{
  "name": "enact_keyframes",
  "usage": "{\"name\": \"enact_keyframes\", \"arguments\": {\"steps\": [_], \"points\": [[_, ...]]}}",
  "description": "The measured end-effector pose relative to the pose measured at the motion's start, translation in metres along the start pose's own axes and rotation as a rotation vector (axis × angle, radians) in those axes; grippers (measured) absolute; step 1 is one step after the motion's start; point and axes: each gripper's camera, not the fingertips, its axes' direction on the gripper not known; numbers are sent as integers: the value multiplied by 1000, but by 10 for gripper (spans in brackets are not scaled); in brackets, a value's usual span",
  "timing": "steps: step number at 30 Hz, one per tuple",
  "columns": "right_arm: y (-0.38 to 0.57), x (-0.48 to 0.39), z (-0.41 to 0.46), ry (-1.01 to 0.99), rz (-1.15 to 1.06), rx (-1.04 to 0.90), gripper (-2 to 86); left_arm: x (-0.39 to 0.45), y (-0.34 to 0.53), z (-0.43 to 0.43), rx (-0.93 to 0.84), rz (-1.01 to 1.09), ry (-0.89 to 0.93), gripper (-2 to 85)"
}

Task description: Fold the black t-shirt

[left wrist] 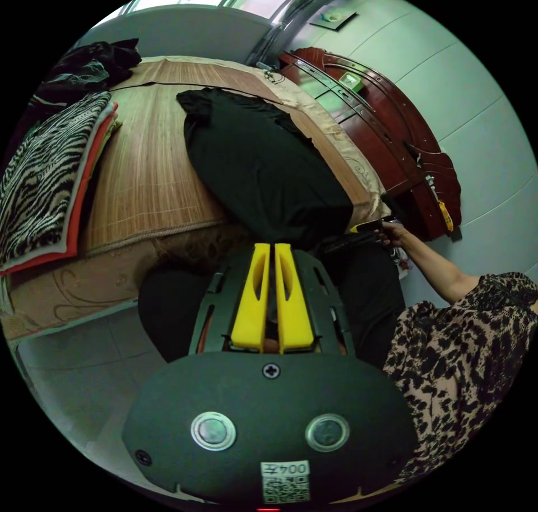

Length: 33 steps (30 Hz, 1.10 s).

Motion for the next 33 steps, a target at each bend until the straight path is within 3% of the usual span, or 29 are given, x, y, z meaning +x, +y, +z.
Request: {"name": "enact_keyframes", "arguments": {"steps": [13,20,25,33], "points": [[-61,23,21,-32,-11,-59,117,-3,-21,-10,-21,-9,6,16],[-76,30,11,-76,-20,-37,22,-8,-32,-13,-27,-10,-2,16],[-63,31,-16,-79,-65,-63,8,-18,-42,-18,-30,-15,-12,16],[-24,39,-93,-236,-151,159,0,-46,-57,-32,-11,-46,-31,14]]}}
